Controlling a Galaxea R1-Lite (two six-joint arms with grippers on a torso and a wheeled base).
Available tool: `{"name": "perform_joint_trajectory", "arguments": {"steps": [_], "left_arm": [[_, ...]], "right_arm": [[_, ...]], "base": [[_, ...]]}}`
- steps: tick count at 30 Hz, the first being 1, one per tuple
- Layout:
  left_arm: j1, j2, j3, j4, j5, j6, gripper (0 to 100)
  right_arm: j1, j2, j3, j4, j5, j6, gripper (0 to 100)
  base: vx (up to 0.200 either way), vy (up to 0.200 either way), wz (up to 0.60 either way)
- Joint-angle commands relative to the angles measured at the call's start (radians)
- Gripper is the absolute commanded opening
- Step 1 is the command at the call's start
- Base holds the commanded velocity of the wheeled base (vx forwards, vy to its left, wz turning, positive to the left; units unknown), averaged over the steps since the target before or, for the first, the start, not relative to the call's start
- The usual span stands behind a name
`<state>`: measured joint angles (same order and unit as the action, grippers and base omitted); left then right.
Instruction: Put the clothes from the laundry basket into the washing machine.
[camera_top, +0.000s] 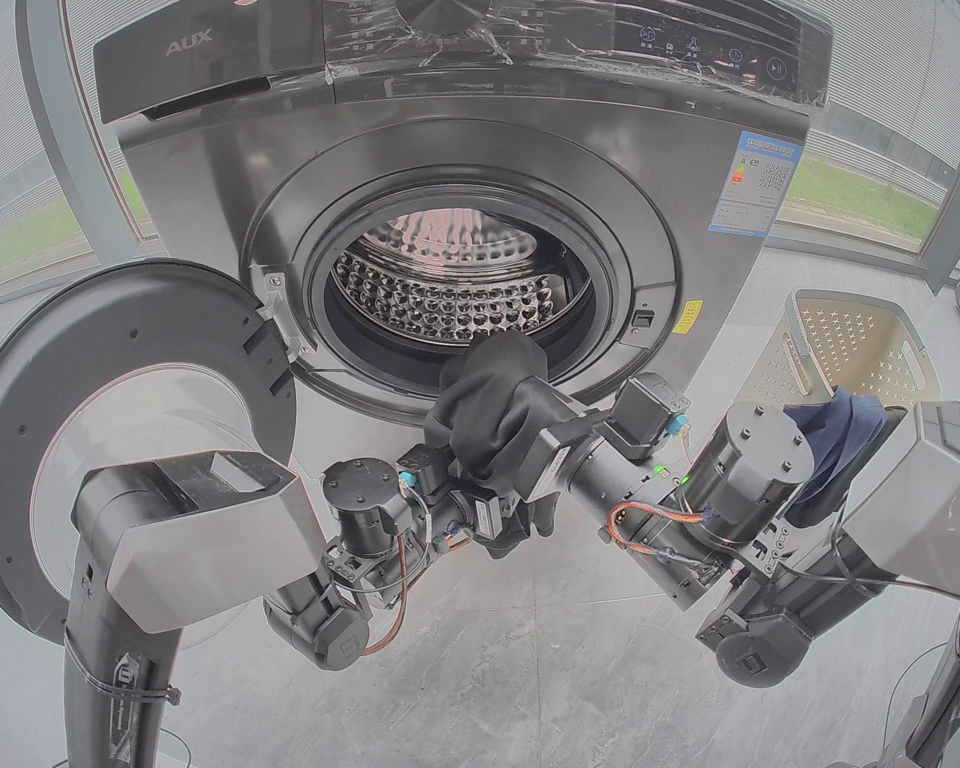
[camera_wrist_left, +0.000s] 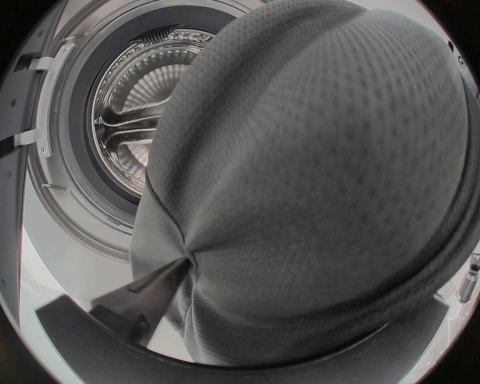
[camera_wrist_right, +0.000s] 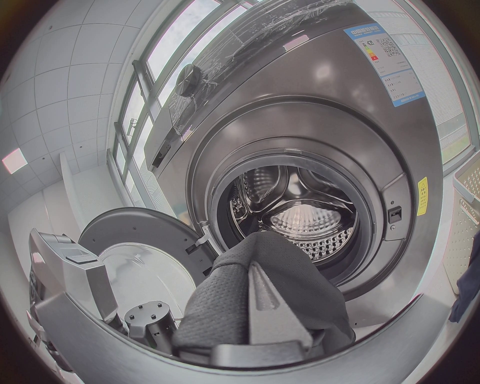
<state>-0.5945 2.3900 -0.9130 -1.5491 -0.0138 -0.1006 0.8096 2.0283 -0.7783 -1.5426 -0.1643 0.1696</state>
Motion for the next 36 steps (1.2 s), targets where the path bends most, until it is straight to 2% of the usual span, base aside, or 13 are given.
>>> {"name": "perform_joint_trajectory", "arguments": {"steps": [1, 7, 18, 25, 31, 32, 36], "left_arm": [[0.008, 0.008, -0.007, 0.000, 0.000, -0.001, 0], [0.038, -0.012, -0.058, 0.000, 0.045, -0.007, 0], [0.030, -0.141, 0.029, 0.000, 0.041, -0.016, 0], [0.028, -0.207, 0.114, 0.000, 0.038, -0.022, 0], [0.027, -0.235, 0.125, 0.000, 0.037, -0.027, 0], [0.027, -0.235, 0.125, 0.000, 0.037, -0.027, 0], [0.027, -0.245, 0.126, -0.002, 0.038, -0.028, 0]], "right_arm": [[0.000, 0.000, 0.002, -0.001, 0.000, 0.001, 0], [-0.015, -0.017, 0.019, -0.001, 0.000, 0.002, 0], [-0.132, 0.026, 0.028, 0.012, -0.017, 0.016, 0], [-0.133, 0.078, 0.027, 0.004, -0.015, 0.016, 0], [-0.118, 0.089, 0.021, -0.001, -0.015, 0.015, 0], [-0.116, 0.087, 0.024, -0.001, -0.014, 0.011, 100], [-0.110, 0.059, 0.033, 0.001, -0.004, 0.015, 100]], "base": [[0.000, 0.000, 0.00], [0.000, 0.000, 0.00], [0.000, 0.000, 0.00], [0.000, 0.000, 0.00], [0.000, 0.000, 0.00], [0.000, 0.000, 0.00], [0.000, 0.000, 0.00]]}}
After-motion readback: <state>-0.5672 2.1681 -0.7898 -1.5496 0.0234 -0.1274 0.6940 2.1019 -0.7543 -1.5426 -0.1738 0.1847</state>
